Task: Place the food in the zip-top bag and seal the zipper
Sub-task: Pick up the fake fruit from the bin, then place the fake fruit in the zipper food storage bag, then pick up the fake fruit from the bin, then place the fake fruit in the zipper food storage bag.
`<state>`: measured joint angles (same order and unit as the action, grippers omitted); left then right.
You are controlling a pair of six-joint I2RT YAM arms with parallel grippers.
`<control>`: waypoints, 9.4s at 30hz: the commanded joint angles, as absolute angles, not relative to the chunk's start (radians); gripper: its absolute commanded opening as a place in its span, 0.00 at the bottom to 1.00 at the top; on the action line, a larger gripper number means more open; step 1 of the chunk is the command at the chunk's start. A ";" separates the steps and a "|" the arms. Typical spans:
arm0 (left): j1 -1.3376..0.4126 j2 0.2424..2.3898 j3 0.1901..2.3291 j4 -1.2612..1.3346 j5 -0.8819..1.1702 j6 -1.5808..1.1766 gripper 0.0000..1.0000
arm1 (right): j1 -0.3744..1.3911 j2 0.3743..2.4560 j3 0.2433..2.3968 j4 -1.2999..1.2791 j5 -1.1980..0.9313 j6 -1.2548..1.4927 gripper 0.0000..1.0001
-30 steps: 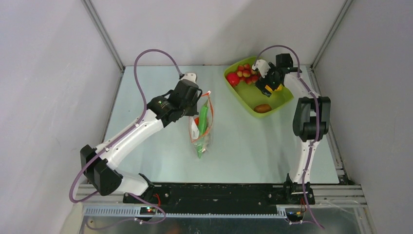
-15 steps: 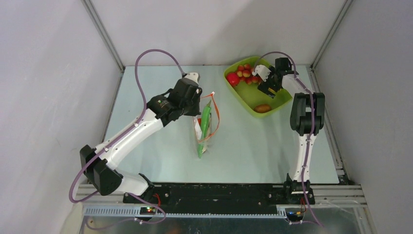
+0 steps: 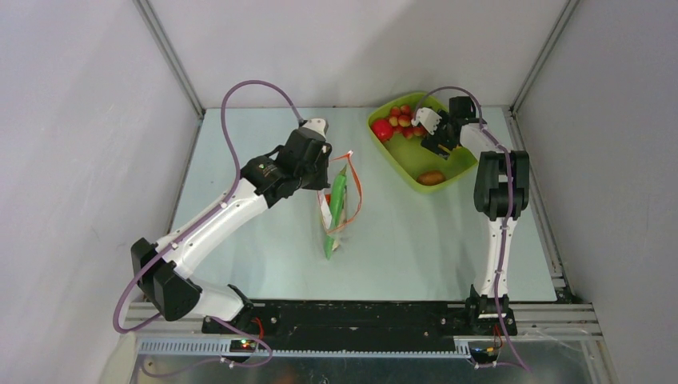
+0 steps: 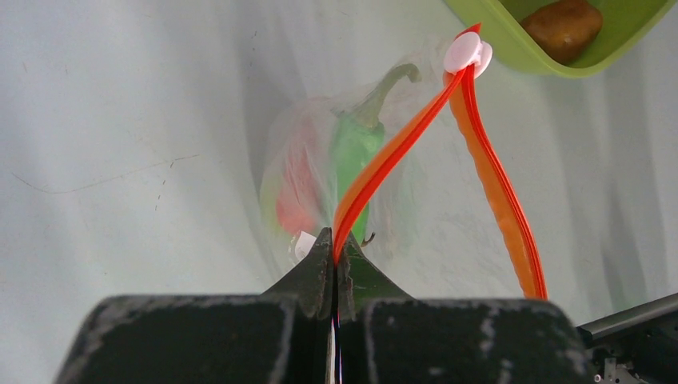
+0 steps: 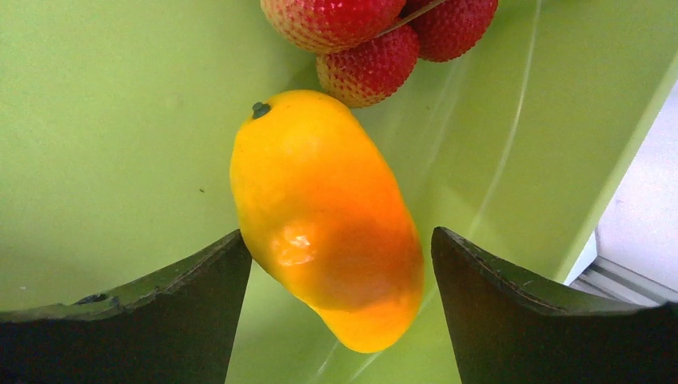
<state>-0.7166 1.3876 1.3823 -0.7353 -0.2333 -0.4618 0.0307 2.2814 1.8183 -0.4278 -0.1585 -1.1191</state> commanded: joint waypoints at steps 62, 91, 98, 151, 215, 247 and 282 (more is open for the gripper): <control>-0.698 1.257 1.303 -0.695 -0.266 -0.545 0.00 | 0.561 1.236 1.128 0.195 -0.343 0.240 0.07; -0.697 1.171 1.272 -0.693 -0.261 -0.615 0.02 | 0.987 1.273 0.874 0.391 0.082 0.330 0.30; -0.696 1.169 1.270 -0.691 -0.259 -0.618 0.02 | 1.025 1.245 0.874 0.301 0.053 0.258 0.63; -0.692 1.182 1.299 -0.713 -0.310 -0.528 0.03 | 0.278 1.956 1.637 -0.107 0.056 0.563 1.00; -0.682 1.230 1.296 -0.712 -0.275 -0.526 0.02 | 0.284 2.092 1.665 0.027 0.167 0.636 0.66; -0.682 1.243 1.309 -0.725 -0.174 -0.547 0.02 | 0.816 1.138 1.007 0.035 0.054 0.499 0.68; -0.683 1.174 1.283 -0.678 -0.094 -0.553 0.03 | 1.020 1.327 1.109 -0.078 0.166 0.564 0.99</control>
<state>-0.6868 1.2118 1.2716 -0.7341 -0.1181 -0.5423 1.0126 1.3155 1.0649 -0.1024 0.1894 0.5678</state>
